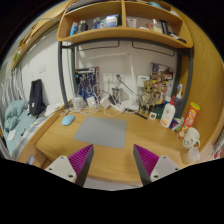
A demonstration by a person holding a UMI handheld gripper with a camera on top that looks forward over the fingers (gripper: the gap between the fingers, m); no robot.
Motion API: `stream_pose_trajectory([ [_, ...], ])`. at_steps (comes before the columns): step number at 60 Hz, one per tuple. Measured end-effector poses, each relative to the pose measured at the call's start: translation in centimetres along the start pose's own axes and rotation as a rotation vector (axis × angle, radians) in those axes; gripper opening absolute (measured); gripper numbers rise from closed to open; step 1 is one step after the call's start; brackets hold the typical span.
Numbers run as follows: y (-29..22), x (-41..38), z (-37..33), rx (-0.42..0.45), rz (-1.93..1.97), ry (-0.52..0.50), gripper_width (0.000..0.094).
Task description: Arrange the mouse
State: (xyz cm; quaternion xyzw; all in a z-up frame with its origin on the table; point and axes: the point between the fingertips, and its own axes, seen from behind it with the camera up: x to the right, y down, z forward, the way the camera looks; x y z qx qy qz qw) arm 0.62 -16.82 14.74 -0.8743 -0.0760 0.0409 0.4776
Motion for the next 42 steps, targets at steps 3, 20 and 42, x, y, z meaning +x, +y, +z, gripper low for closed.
stream_pose_trajectory([
  [3, 1.1, -0.6, 0.5, -0.017, 0.010, 0.005, 0.0794],
  [20, 6.2, -9.3, 4.4, -0.096, 0.049, -0.022, 0.0795],
  [42, 3.3, -23.8, 13.2, -0.143, 0.010, -0.090, 0.0794],
])
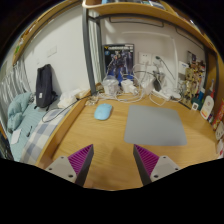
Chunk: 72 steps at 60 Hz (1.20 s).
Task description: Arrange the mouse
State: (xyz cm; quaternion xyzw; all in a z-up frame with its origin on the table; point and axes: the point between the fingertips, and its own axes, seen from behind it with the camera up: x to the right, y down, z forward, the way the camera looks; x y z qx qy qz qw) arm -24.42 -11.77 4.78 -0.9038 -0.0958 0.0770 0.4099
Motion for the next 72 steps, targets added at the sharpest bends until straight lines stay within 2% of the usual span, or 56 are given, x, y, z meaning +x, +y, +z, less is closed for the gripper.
stream_pose_trajectory([
  [36, -8.4, -4.6, 19.9, -0.086, 0.044, 0.139, 0.0794],
  [39, -8.8, -4.6, 20.7, -0.083, 0.048, 0.151, 0.0767],
  [45, -9.4, -4.2, 21.4, -0.071, 0.090, 0.179, 0.0653],
  [46, -9.5, -4.1, 21.4, -0.067, 0.093, 0.186, 0.0558],
  [47, -9.5, -4.1, 21.5, -0.065, 0.097, 0.184, 0.0518],
  [54, -9.4, -4.3, 21.3, -0.039, 0.107, 0.185, 0.0471],
  [55, -9.3, -4.3, 21.3, -0.036, 0.105, 0.181, 0.0425],
  [56, -9.3, -4.4, 21.3, -0.032, 0.103, 0.178, 0.0453],
  [57, -9.4, -4.4, 21.2, -0.028, 0.103, 0.172, 0.0385],
  [58, -9.3, -4.4, 21.2, -0.027, 0.103, 0.166, 0.0366],
  [59, -9.3, -4.4, 21.3, -0.024, 0.104, 0.163, 0.0412],
  [60, -9.4, -4.4, 21.3, -0.020, 0.105, 0.160, 0.0329],
  [72, -9.4, -4.9, 21.0, -0.050, 0.044, 0.122, 0.0309],
])
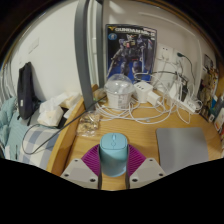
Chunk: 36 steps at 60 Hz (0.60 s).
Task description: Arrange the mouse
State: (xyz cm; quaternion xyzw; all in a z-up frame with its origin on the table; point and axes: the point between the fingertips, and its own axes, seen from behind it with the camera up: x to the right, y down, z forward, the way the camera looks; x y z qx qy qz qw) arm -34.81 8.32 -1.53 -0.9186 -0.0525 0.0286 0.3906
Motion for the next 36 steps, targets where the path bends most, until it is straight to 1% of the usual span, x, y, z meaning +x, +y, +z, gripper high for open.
stream_pose_trajectory([
  [3, -0.4, -0.1, -0.8, -0.001, -0.012, -0.006, 0.0310],
  [7, -2.8, -0.3, -3.0, 0.038, -0.022, -0.034, 0.0312],
  [11, -6.9, 0.6, -6.1, 0.115, -0.047, -0.035, 0.0311],
  [19, -15.9, 5.6, -13.1, 0.297, -0.041, 0.008, 0.0312],
  [24, -19.3, 10.0, -16.7, 0.364, -0.039, 0.040, 0.0312],
  [27, -20.2, 12.8, -17.9, 0.384, -0.038, 0.071, 0.0311],
  [30, -20.3, 15.3, -18.4, 0.386, -0.029, 0.087, 0.0311],
  [36, -18.6, 20.6, -17.8, 0.340, -0.051, 0.146, 0.0310],
])
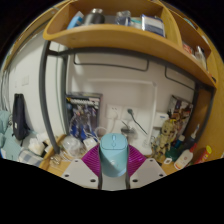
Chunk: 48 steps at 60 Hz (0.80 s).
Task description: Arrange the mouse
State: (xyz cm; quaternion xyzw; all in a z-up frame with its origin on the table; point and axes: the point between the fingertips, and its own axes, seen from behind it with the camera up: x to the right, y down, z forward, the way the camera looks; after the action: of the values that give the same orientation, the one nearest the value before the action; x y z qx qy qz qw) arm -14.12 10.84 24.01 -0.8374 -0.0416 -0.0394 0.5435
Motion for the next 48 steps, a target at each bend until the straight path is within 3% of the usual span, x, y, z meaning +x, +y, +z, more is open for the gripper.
stream_pose_trajectory([
  [9, 8.1, 3.5, 2.5, -0.127, 0.029, 0.017, 0.0310],
  [23, 20.9, 2.5, 5.6, -0.321, 0.122, -0.014, 0.0320],
  [32, 25.2, 1.2, 6.4, -0.397, 0.131, -0.043, 0.0353],
  [36, 25.2, 1.2, 6.6, -0.370, 0.141, -0.036, 0.0383],
  [48, 25.4, 1.8, 6.5, -0.410, 0.075, -0.014, 0.0556],
])
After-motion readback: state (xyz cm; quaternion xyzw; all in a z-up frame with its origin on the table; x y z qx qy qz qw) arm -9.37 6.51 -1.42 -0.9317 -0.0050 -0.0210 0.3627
